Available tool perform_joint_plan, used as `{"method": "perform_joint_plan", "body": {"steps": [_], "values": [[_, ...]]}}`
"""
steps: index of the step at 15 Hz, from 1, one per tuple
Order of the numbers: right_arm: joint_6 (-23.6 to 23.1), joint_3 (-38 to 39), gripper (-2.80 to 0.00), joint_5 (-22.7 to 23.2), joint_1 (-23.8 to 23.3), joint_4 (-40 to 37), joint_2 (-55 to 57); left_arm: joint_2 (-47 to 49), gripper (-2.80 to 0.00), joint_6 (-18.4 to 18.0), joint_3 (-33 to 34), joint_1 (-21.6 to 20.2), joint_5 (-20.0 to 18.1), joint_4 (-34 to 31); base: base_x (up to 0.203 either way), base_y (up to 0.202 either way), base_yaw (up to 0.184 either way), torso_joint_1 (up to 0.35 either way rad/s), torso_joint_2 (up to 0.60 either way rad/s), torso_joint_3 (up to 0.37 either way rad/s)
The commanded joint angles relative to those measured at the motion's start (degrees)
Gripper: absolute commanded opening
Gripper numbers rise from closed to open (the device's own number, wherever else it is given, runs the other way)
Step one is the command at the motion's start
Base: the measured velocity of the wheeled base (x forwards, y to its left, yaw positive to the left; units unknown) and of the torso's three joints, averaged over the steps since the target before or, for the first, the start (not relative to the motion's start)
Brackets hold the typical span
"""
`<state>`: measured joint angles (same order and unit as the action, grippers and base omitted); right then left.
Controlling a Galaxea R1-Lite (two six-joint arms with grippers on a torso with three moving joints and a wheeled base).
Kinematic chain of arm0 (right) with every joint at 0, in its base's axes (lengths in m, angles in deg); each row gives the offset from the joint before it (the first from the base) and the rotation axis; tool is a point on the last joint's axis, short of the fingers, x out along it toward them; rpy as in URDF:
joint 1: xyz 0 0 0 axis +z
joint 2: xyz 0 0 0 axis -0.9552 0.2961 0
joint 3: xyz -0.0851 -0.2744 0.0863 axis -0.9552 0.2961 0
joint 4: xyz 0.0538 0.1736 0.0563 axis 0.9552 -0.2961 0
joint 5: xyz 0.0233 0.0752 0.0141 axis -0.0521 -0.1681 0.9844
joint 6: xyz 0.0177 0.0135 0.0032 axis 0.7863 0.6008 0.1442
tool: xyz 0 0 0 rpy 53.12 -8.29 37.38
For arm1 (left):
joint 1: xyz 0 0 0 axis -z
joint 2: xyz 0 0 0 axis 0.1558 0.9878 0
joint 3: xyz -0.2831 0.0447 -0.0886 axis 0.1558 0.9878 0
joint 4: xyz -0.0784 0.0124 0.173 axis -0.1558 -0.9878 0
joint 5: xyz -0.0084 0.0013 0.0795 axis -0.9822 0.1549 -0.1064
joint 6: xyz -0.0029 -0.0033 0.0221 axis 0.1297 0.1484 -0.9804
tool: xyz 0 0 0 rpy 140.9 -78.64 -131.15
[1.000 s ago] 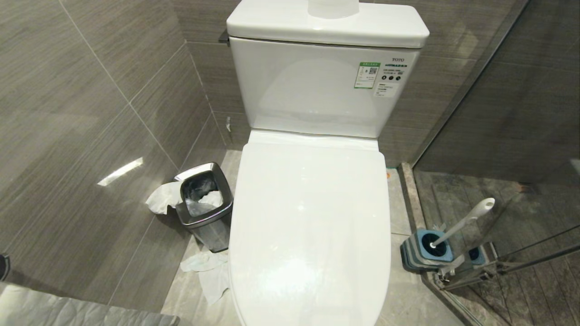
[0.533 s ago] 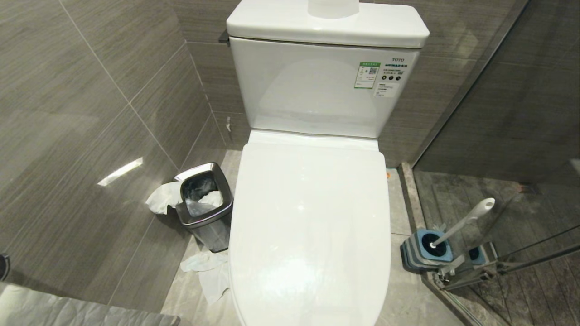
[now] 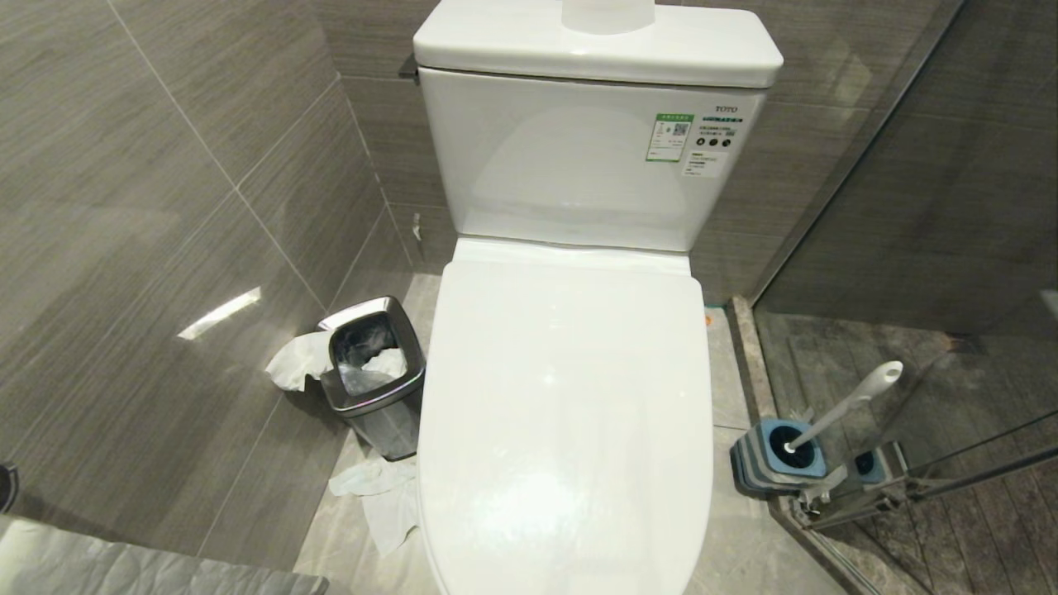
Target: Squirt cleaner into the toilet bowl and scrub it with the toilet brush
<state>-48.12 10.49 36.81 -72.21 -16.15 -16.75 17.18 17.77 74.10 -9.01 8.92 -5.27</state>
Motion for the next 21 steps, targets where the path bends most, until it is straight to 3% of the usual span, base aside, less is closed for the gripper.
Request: {"method": "perform_joint_plan", "body": {"steps": [1, 21], "values": [[0.0, 0.0, -2.80, 0.0, 0.0, 0.0, 0.0, 0.1, -2.80, 0.0, 0.2, 0.0, 0.0, 0.0, 0.000, 0.000, 0.000, 0.000, 0.00, 0.000], [-0.2, 0.0, -2.80, 0.0, 0.0, 0.1, 0.0, 0.1, -2.80, -0.1, 0.2, 0.0, 0.0, 0.0, 0.000, 0.000, 0.000, 0.000, 0.00, 0.000]]}}
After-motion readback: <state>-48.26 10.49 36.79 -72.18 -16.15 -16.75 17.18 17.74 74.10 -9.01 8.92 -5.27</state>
